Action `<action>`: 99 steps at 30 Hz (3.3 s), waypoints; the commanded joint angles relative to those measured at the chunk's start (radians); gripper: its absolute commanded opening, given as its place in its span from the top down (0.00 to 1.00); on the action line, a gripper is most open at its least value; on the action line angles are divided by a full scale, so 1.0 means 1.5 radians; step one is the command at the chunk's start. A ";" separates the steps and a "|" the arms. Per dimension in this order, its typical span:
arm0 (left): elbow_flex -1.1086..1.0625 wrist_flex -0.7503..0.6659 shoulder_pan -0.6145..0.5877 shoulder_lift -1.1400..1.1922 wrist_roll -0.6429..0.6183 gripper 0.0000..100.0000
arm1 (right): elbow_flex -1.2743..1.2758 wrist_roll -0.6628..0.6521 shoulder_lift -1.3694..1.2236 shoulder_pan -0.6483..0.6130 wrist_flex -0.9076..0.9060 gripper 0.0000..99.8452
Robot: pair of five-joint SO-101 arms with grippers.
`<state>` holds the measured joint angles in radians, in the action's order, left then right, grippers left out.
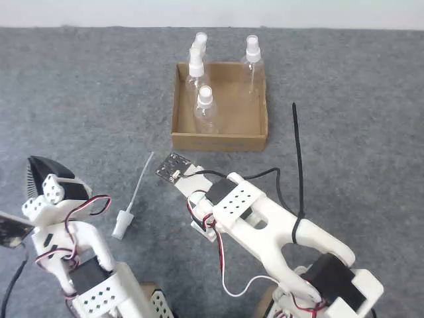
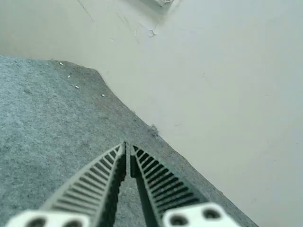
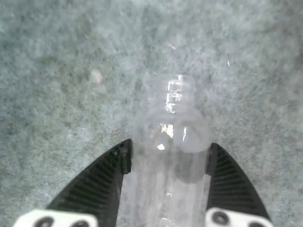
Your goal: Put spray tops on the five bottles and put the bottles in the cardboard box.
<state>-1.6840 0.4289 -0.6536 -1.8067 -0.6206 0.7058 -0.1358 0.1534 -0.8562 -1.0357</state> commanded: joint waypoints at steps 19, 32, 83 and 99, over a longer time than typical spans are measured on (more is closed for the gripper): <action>0.007 -0.020 0.002 -0.010 0.007 0.99 | -0.007 -0.009 0.011 -0.008 0.023 0.74; 0.007 -0.020 0.002 -0.010 0.007 0.99 | -0.012 -0.009 -0.033 -0.008 0.046 0.75; 0.007 -0.020 -0.002 -0.010 0.007 0.99 | -0.014 -0.009 0.030 -0.013 -0.027 0.93; 0.010 -0.021 0.002 -0.010 0.007 0.99 | -0.017 -0.003 0.349 -0.117 -0.066 0.93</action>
<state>-1.6840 0.4289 -0.6536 -1.8067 -0.6206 0.7058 -0.1373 0.5692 -1.0203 -1.1492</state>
